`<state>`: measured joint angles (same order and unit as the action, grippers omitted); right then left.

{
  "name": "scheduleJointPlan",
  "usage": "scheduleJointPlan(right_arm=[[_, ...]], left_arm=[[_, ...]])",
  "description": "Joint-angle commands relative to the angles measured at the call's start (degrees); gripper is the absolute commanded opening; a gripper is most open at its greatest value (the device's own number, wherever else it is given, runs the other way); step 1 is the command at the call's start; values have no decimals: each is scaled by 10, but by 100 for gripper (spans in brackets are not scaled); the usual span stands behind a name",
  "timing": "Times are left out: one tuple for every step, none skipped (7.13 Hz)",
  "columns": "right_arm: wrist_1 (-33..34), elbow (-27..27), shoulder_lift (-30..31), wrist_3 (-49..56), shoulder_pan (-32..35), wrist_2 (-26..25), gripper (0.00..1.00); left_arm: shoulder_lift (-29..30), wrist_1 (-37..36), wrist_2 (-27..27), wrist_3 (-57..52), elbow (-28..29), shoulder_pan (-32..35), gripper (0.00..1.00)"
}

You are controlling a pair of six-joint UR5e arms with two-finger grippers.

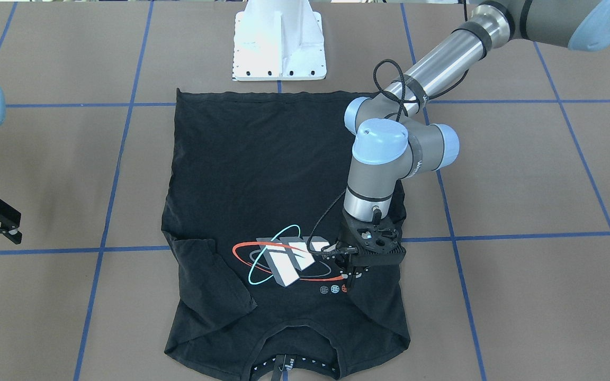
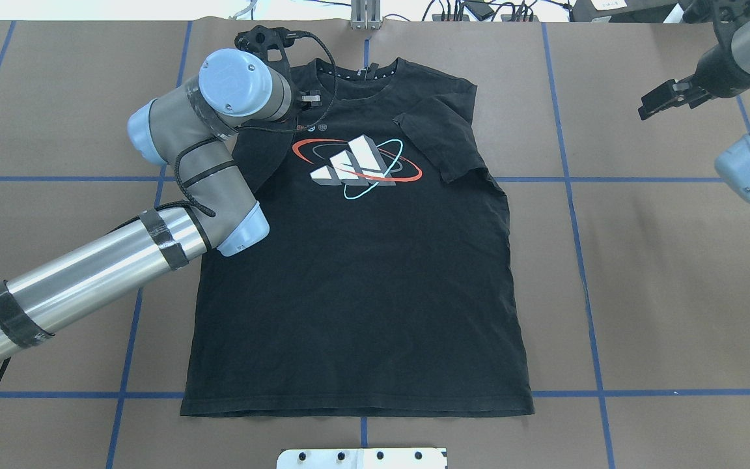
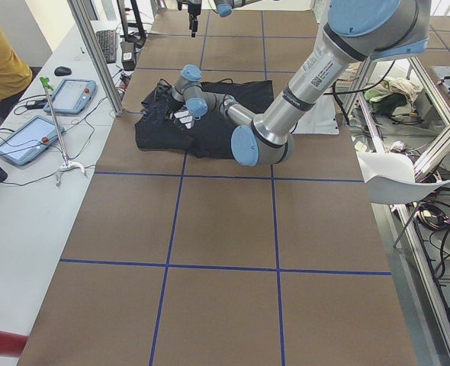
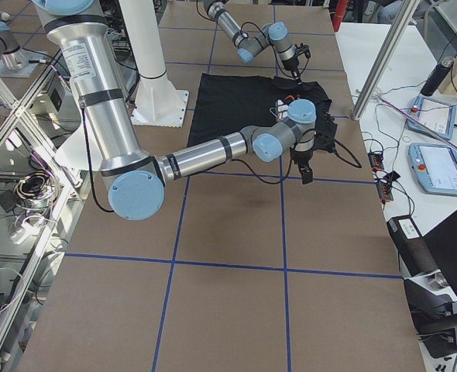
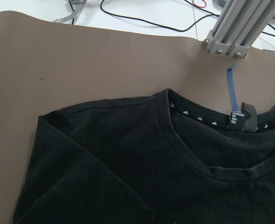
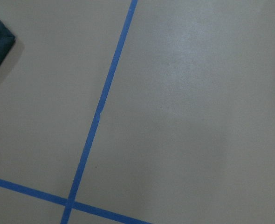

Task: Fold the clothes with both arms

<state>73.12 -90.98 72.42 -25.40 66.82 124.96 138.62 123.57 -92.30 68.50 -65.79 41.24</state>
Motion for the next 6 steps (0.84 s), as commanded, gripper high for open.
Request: scheduleJointPlan(right_arm=[[0,0,-1,0,0,-1,100],[0,-2,-3,-7,-2,-1,100],[0,-9,-4,-31,-5,0,100],[-1,-31,-4,-70,-12,0,100],[-1,-53,-4,-105,-24,-2,100],[-1,-70,1,-124,-34,-3,100]], left_arm=[[-28,65,-1,-26,3,-1,98],[-53,84,-3,-44,-26,1,100],[-89,84,-7,-63,-87,2,100],[-133,80,-7,-70,-165,4,100],[-174,77,-29,-74,-244,5,100],[-214,77,-29,-70,-303,5,100]])
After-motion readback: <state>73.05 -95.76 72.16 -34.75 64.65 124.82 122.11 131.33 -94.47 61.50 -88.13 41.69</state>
